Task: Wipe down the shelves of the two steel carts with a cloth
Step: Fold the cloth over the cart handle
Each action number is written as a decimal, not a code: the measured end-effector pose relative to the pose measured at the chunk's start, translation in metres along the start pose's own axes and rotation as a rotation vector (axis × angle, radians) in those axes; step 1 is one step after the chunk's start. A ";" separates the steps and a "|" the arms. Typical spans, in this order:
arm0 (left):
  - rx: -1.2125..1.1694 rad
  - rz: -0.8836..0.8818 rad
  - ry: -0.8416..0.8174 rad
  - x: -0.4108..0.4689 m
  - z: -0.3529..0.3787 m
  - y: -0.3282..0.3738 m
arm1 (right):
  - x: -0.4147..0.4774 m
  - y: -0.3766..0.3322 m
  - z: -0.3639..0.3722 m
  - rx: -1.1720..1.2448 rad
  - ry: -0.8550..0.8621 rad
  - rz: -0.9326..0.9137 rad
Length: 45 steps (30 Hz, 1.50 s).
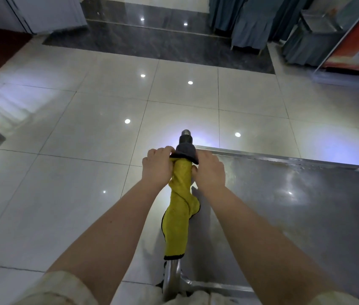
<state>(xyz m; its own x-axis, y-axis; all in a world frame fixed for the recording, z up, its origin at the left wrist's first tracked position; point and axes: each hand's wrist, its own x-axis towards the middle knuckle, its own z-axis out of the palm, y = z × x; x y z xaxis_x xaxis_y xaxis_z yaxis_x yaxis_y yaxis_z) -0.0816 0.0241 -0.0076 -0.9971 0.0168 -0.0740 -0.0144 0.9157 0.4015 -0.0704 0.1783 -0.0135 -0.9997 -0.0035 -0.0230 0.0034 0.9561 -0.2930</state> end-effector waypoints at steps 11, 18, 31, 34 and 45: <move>-0.116 0.063 0.213 -0.025 -0.019 -0.015 | 0.003 -0.002 -0.008 -0.033 -0.026 -0.019; -0.050 0.091 0.307 -0.079 -0.047 -0.002 | -0.032 0.005 -0.035 0.192 0.223 -0.122; -0.057 -0.144 0.213 -0.273 -0.001 -0.019 | -0.225 0.036 -0.020 0.436 -0.024 -0.463; -0.046 -0.216 0.086 -0.276 0.009 -0.021 | -0.229 0.041 -0.009 0.383 -0.174 -0.425; -0.050 0.018 0.020 -0.166 -0.023 -0.019 | -0.125 -0.003 -0.038 0.545 -0.106 -0.178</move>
<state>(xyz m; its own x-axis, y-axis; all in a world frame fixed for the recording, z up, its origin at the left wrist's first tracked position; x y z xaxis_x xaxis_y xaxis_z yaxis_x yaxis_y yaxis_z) 0.0825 -0.0053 0.0178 -0.9985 0.0246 -0.0488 0.0002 0.8942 0.4477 0.0536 0.1871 0.0261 -0.9784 -0.2063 -0.0159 -0.1248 0.6496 -0.7499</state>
